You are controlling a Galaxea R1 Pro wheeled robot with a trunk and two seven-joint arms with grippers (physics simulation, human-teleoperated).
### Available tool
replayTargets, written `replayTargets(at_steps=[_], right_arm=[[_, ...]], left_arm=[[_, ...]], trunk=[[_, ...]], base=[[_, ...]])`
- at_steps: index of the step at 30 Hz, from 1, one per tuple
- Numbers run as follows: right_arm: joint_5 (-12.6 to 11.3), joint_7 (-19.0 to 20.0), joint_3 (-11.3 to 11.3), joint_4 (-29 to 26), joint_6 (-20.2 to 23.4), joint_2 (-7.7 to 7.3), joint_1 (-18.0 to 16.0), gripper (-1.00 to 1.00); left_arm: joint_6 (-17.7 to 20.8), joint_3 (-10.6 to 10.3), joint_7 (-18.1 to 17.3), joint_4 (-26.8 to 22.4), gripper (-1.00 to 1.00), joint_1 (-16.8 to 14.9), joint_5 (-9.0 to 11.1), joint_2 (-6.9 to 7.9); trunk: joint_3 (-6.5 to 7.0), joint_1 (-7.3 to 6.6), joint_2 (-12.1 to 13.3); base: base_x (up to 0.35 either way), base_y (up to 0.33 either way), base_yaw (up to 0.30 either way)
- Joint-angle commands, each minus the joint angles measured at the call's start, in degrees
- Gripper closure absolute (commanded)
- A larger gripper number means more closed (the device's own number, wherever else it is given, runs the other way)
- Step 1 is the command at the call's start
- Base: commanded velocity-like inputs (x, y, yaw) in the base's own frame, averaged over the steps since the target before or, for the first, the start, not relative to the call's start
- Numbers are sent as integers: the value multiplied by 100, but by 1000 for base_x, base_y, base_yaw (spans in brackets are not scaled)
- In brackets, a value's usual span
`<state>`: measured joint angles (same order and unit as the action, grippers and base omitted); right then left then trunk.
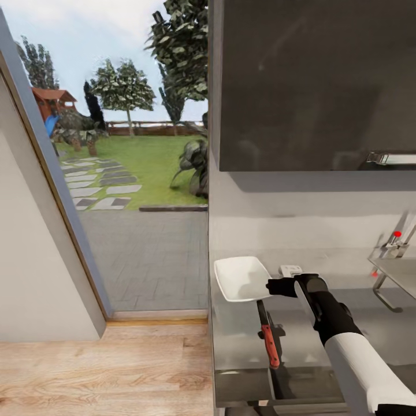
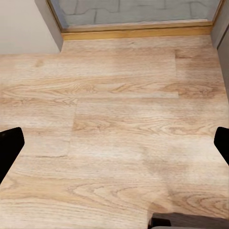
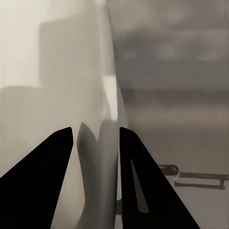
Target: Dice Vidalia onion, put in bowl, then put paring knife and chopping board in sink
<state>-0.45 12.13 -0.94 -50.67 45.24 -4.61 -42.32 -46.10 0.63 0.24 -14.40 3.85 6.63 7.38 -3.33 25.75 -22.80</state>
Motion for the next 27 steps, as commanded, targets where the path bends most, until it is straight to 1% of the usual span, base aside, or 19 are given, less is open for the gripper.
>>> replayTargets(at_steps=[1,8,27], right_arm=[[-16,16,-10,-6,29,2,-4,100],[-14,17,-11,-5,29,3,-4,100],[-14,25,-12,-4,29,4,-4,100]], left_arm=[[-5,-2,2,-11,-100,2,14,0],[-5,-2,2,-11,-100,0,14,0],[-5,-2,2,-11,-100,1,14,0]], trunk=[[-13,4,-12],[-50,4,-12],[-214,4,-12]], base=[[0,0,0],[0,0,0],[0,0,0]])
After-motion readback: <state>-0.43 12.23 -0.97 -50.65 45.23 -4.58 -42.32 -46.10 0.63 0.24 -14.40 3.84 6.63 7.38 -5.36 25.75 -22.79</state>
